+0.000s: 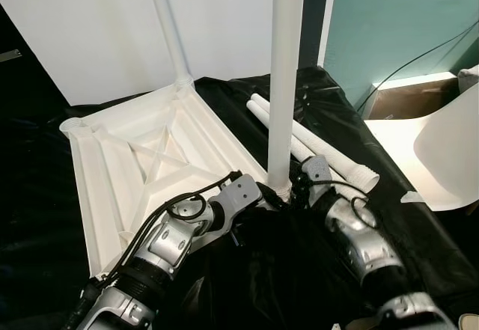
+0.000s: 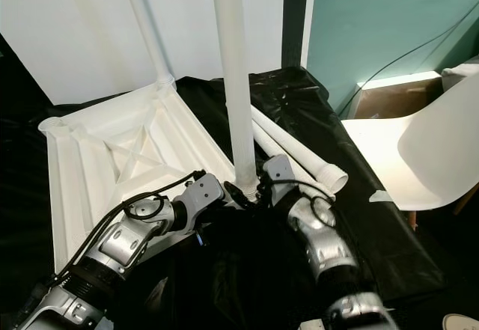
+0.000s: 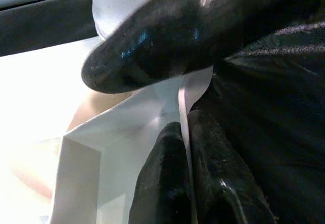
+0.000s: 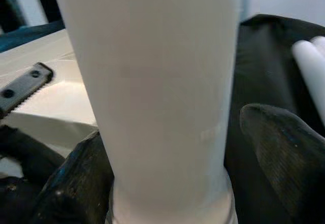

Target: Building children table

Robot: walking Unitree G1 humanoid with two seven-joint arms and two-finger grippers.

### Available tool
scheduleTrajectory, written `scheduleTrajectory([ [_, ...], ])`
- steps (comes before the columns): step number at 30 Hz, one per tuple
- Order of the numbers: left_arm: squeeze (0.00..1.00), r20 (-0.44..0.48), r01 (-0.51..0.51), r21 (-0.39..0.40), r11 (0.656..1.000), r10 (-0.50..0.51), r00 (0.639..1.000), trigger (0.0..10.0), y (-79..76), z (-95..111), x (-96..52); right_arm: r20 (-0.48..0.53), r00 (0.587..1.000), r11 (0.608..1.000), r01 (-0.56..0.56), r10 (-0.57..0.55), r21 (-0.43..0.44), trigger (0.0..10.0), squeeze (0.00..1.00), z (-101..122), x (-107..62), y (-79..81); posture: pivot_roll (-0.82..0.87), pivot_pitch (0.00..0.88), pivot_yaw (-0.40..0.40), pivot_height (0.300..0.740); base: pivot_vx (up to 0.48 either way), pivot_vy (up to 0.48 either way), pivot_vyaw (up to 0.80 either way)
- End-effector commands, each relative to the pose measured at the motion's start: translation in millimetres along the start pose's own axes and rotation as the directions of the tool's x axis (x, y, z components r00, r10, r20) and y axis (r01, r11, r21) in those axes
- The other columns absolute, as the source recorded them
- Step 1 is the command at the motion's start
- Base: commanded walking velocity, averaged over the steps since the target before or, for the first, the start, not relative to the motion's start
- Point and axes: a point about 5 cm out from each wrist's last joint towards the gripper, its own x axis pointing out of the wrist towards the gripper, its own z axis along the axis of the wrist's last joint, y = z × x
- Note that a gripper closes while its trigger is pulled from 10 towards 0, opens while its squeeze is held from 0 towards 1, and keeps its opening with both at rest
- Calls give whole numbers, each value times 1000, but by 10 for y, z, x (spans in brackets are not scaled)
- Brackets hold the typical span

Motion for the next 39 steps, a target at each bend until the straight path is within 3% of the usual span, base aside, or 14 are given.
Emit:
scheduleTrajectory([
  [1, 0, -103, 103, -81, 991, -111, 988, 10000, -216, -313, 106, 8, 999, 999, -52, 52, -1, 10000, 0, 40, 3, -40, 39, 0, 70, 740, 0, 0, 0],
  [3, 0, -102, 102, -81, 991, -110, 989, 10000, -215, -309, 111, -14, 990, 990, -140, 140, -17, 10000, 0, 51, 7, -32, 45, 0, 63, 740, 0, 0, 0],
  [4, 0, -100, 100, -83, 992, -108, 989, 10000, -216, -310, 108, -30, 983, 983, -180, 179, -22, 7725, 0, 50, 8, -32, 45, 0, 63, 740, 0, 0, 0],
  [5, 0, -100, 100, -83, 992, -108, 989, 10000, -216, -310, 108, -30, 983, 983, -180, 179, -22, 7725, 0, 50, 8, -32, 45, 0, 63, 740, 0, 0, 0],
  [6, 0, -99, 98, -86, 992, -106, 989, 10000, -216, -311, 108, -43, 977, 977, -210, 209, -22, 4471, 0, 45, 6, -34, 49, 0, 60, 740, 0, 0, 0],
  [7, 0, -99, 98, -86, 992, -106, 989, 10000, -216, -311, 108, -43, 977, 977, -210, 209, -22, 4471, 0, 45, 6, -34, 49, 0, 60, 740, 0, 0, 0],
  [8, 0, -98, 95, -89, 991, -104, 990, 10000, -218, -314, 105, -68, 967, 969, -248, 245, -24, 0, 0, 31, -6, -27, 53, 0, 58, 740, 0, 0, 0],
  [20, 0, -99, 80, -97, 992, -89, 991, 10000, -201, -332, 86, -102, 959, 963, -256, 264, 83, 0, 0, -12, -16, -155, 63, 0, 54, 740, 0, 0, 0],
  [23, 0, -101, 76, -94, 993, -85, 991, 10000, -190, -330, 84, -61, 986, 981, -150, 158, 121, 0, 0, 18, 24, -151, 63, 0, 51, 740, 0, 0, 0],
  [24, 0, -101, 75, -92, 993, -84, 991, 10000, -185, -330, 82, -50, 999, 991, -1, 8, 133, 0, 0, 36, 78, -131, 62, 0, 50, 740, 0, 0, 0],
  [25, 0, -101, 75, -92, 993, -84, 991, 10000, -185, -330, 82, -50, 999, 991, -1, 8, 133, 0, 0, 36, 78, -131, 62, 0, 50, 740, 0, 0, 0],
  [27, 0, -101, 76, -92, 993, -85, 991, 10000, -190, -328, 86, -128, 943, 938, 323, -307, 124, 0, 0, -46, 87, -111, 61, 0, 48, 740, 0, 0, 0],
  [29, 0, -99, 78, -93, 993, -87, 991, 10000, -201, -322, 96, -165, 871, 870, 482, -463, 102, 0, 0, -139, 23, -2, 61, 0, 48, 740, 0, 0, 0],
  [39, 0, -102, 80, -91, 993, -89, 991, 10000, -202, -332, 92, -69, 858, 846, 514, -509, 142, 0, 0, -17, 82, 133, 66, 0, 48, 740, 0, 0, 0],
])
